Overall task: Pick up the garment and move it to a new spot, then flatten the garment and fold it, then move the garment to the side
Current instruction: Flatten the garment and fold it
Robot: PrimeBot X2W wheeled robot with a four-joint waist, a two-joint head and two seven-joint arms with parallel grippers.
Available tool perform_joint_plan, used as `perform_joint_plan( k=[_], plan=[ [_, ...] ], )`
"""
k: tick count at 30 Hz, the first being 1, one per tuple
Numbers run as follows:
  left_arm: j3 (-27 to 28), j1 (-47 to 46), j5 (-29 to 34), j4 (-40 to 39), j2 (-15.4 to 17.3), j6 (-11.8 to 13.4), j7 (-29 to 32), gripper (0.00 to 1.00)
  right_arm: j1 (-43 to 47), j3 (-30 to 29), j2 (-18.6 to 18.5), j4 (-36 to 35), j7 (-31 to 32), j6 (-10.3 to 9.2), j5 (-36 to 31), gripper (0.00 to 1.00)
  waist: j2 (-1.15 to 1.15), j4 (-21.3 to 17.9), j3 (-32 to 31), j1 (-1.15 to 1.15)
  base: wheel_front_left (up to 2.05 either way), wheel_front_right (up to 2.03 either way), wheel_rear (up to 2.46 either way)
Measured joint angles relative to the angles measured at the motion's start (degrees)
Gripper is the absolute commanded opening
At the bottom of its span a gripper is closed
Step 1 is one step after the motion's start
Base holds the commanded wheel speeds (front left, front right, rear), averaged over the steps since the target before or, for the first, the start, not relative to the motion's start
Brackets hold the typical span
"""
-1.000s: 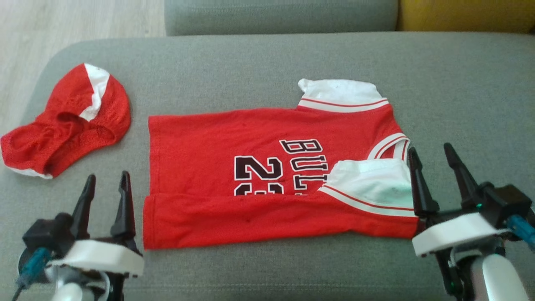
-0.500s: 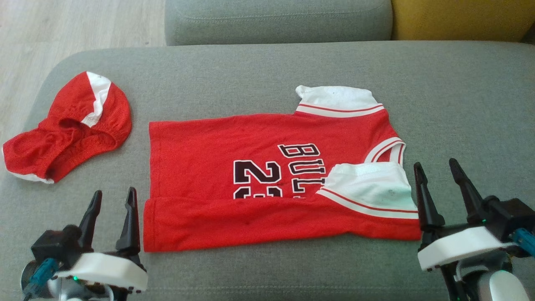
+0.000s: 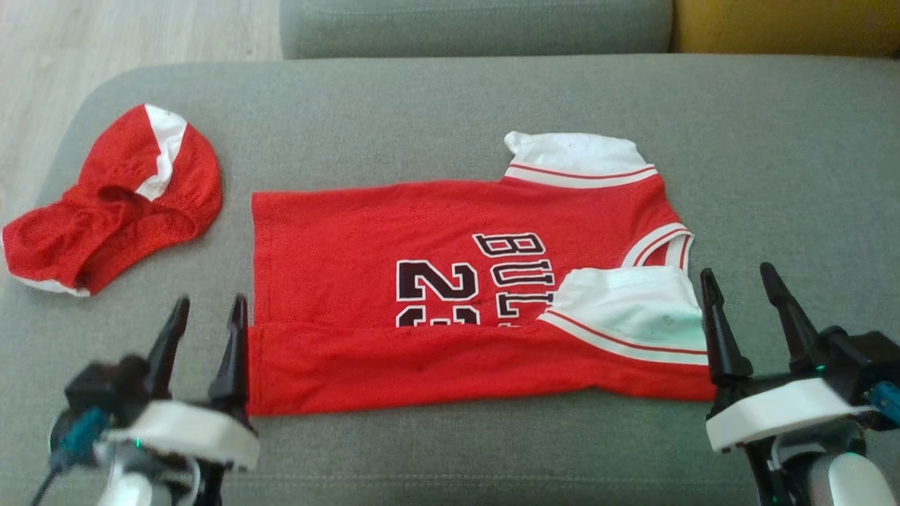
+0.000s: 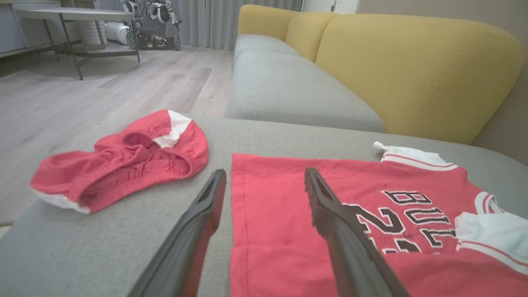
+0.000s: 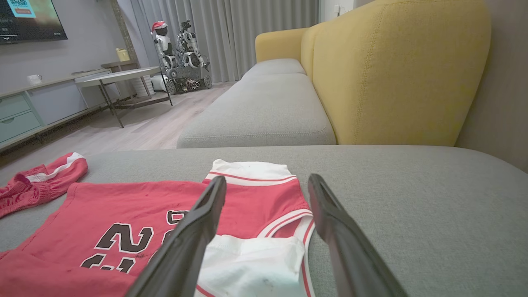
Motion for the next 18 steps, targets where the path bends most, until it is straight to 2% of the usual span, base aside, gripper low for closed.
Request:
perform_joint_plan(
  k=[7, 12, 18],
  plan=[
    [-1.6, -15.8, -1.2, 8.4, -0.5, -4.5, 0.5, 1.0, -1.1, -0.1, 0.0, -1.2, 0.0, 0.0, 0.3, 1.0, 0.0, -0.1, 4.1, 0.0, 0.0, 0.0, 0.0],
    [-2.2, -28.3, -3.3, 21.4, -1.9, -8.7, 1.6, 1.0, -4.6, 0.4, 0.0, -1.5, 0.0, 0.0, 0.3, 1.0, 0.0, -0.8, 8.0, 0.0, 0.0, 0.0, 0.0],
    [-2.5, -39.1, -6.0, 39.2, -2.5, -11.7, 2.9, 1.0, -7.5, 2.0, 0.0, -1.2, -0.3, 0.0, 0.3, 1.0, 0.0, -2.6, 12.5, 0.0, 0.0, 0.0, 0.0]
  ],
)
